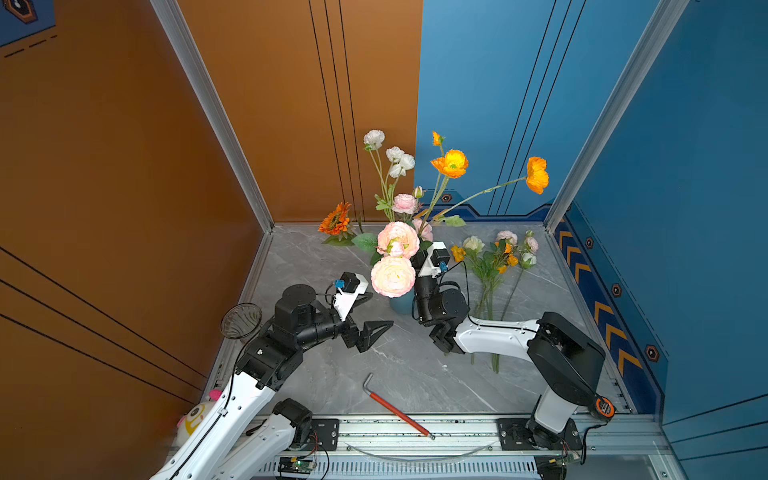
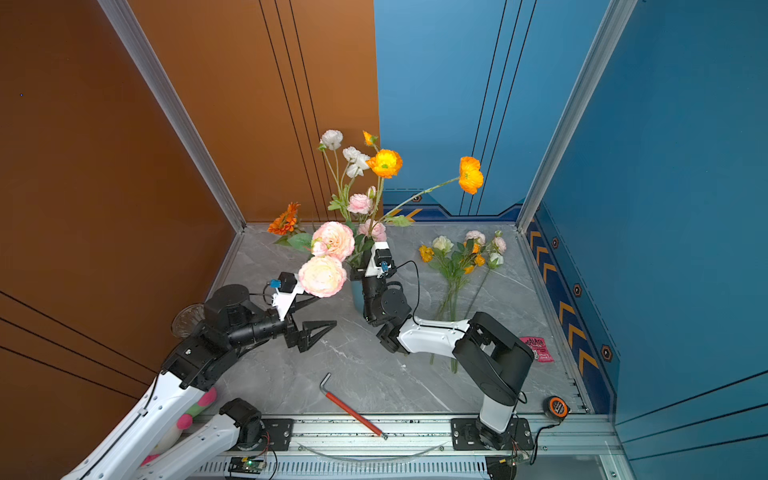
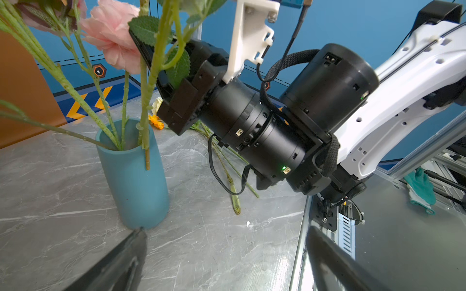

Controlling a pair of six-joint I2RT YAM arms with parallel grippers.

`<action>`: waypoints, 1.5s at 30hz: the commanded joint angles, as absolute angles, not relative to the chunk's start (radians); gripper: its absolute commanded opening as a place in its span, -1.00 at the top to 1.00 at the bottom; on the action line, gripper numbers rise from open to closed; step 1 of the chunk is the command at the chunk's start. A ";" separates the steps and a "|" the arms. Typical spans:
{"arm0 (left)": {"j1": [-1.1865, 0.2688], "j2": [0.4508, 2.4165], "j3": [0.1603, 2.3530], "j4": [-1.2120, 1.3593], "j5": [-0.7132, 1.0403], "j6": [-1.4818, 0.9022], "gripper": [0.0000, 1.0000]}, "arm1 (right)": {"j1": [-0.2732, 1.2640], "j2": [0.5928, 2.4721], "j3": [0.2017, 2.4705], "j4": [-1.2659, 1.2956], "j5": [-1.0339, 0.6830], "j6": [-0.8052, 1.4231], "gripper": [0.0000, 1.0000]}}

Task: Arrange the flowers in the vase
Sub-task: 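Carry the orange poppies over the teal vase and lower the stems in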

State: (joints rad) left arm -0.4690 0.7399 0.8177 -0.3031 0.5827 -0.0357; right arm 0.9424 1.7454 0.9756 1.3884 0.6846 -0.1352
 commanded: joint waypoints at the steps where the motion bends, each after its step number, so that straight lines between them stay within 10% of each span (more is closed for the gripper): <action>1: -0.456 0.738 0.801 -0.285 0.612 -0.053 -0.96 | 0.955 1.710 1.020 1.406 0.689 -0.231 1.00; 29: -0.423 0.752 0.795 -0.252 0.649 -0.080 -0.96 | 0.922 1.771 1.040 1.417 0.709 -0.238 1.00; 45: -0.422 0.755 0.795 -0.251 0.656 -0.084 -0.96 | 0.953 1.673 0.896 1.418 0.761 -0.241 0.23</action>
State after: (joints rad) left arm -0.4328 0.7540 0.8036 -0.2596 0.6342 -0.0769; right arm 0.9401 1.7142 0.9188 1.3987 0.7212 -0.2394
